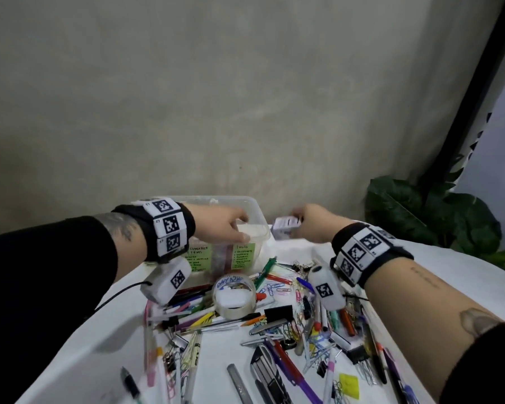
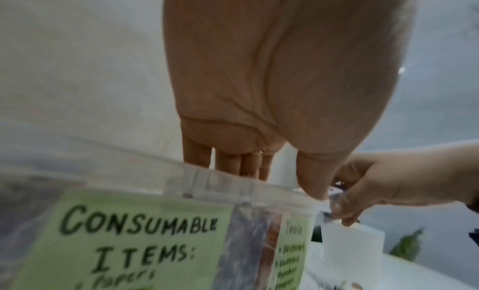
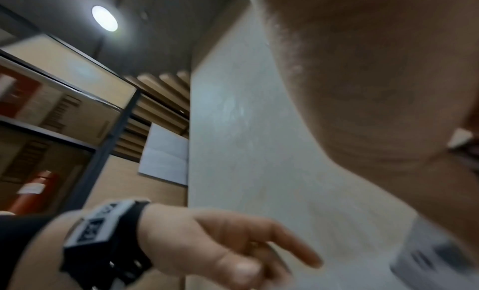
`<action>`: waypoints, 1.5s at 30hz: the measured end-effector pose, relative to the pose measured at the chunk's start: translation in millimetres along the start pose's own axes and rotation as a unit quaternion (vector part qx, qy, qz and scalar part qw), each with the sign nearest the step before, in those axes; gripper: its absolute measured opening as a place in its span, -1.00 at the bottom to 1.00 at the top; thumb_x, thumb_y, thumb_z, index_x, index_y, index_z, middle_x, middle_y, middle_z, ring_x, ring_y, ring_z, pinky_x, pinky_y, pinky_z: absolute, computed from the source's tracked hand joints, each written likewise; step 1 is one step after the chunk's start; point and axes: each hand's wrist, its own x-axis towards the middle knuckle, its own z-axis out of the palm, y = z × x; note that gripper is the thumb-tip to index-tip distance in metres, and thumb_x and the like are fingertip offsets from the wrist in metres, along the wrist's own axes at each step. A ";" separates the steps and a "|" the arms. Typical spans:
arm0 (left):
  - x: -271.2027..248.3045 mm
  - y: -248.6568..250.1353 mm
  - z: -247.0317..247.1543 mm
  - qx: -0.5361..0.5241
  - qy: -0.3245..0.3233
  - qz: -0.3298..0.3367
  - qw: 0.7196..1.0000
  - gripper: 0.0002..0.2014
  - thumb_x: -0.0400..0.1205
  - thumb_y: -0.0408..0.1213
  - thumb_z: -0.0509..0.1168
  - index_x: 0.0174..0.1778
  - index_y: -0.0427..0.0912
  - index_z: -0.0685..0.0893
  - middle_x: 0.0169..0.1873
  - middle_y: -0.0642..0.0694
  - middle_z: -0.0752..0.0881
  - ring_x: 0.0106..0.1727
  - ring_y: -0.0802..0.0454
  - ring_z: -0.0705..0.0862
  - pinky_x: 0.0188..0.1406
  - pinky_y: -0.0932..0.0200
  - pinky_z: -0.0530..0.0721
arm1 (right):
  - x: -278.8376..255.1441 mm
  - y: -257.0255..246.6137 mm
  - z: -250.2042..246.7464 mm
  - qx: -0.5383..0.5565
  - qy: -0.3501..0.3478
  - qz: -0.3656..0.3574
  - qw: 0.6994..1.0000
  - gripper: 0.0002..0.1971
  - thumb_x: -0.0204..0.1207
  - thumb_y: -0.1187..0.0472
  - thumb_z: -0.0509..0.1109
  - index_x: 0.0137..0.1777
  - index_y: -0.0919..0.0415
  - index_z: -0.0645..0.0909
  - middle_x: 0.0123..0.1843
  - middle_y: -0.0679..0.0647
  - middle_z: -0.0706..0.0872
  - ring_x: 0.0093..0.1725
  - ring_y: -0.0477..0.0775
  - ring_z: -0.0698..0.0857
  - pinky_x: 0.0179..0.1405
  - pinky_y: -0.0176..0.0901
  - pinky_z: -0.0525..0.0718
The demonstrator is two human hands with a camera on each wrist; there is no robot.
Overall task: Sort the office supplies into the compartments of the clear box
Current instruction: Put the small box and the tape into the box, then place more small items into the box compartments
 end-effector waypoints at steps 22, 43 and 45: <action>73.8 -22.4 -58.1 0.033 0.066 0.004 0.997 -0.66 0.54 -0.33 0.42 0.24 -0.06 0.63 0.06 -0.11 0.77 -0.15 -0.04 0.79 -0.18 0.02 0.83 | 20.4 -56.8 22.9 0.107 0.062 -0.083 0.989 -0.61 0.54 0.03 0.48 0.32 0.15 0.61 0.28 0.08 0.69 0.19 0.06 0.66 0.11 -0.12 0.62; 101.2 -17.7 -26.7 0.328 -0.124 -0.058 0.935 -0.60 0.67 -0.23 0.33 0.46 -0.04 0.60 0.33 0.00 0.67 0.17 0.02 0.64 0.13 0.20 0.54 | 15.6 -49.0 43.3 0.097 -0.026 -0.143 0.985 -0.52 0.71 -0.09 0.20 -0.42 0.08 0.56 0.38 0.25 0.67 0.64 0.00 0.33 0.43 0.07 0.47; 95.0 -18.0 -31.1 0.289 -0.101 -0.061 0.950 -0.51 0.65 -0.18 0.37 0.53 0.01 0.51 0.41 0.00 0.61 0.31 0.00 0.62 0.23 0.17 0.52 | 13.2 -49.1 44.2 0.103 -0.017 -0.150 0.983 -0.67 0.70 -0.08 0.22 -0.04 0.08 0.74 0.42 0.17 0.65 0.59 0.02 0.41 0.41 0.00 0.47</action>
